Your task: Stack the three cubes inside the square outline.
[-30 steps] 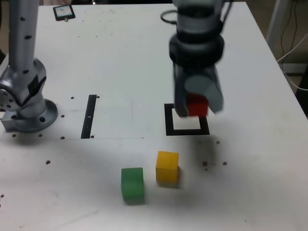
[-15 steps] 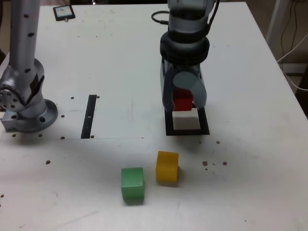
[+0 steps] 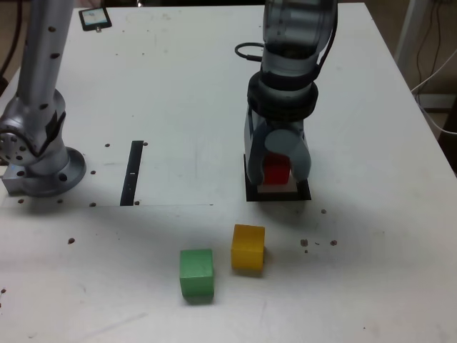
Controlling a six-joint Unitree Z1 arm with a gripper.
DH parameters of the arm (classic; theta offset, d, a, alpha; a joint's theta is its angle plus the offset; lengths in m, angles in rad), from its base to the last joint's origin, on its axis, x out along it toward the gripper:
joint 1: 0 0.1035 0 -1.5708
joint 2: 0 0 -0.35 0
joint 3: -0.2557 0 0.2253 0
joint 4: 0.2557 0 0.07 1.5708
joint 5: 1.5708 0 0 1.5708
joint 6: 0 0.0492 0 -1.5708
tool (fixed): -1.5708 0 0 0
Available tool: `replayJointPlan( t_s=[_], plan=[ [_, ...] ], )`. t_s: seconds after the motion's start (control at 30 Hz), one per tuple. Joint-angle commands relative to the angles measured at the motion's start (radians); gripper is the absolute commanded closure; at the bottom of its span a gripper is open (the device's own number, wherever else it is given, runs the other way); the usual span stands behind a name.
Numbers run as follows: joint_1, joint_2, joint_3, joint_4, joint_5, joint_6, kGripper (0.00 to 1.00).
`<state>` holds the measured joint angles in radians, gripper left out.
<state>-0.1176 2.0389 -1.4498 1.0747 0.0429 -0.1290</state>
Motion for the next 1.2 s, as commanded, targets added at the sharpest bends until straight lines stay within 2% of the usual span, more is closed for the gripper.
replayJointPlan(
  t_s=[0.0,0.17,0.37,0.47,0.73,1.0,1.17],
  plan=[
    [0.007,0.009,0.004,0.000,-0.003,0.005,0.67],
    [0.021,0.017,0.004,0.007,-0.024,0.017,0.49],
    [0.024,0.015,0.005,0.005,-0.035,0.030,0.11],
    [0.024,0.014,0.007,0.007,-0.034,0.031,0.02],
    [0.007,-0.034,0.002,0.035,-0.029,0.028,0.01],
    [-0.137,-0.139,-0.013,0.137,0.028,-0.068,0.01],
    [-0.225,-0.165,-0.036,0.174,0.009,-0.105,0.01]
  ],
)
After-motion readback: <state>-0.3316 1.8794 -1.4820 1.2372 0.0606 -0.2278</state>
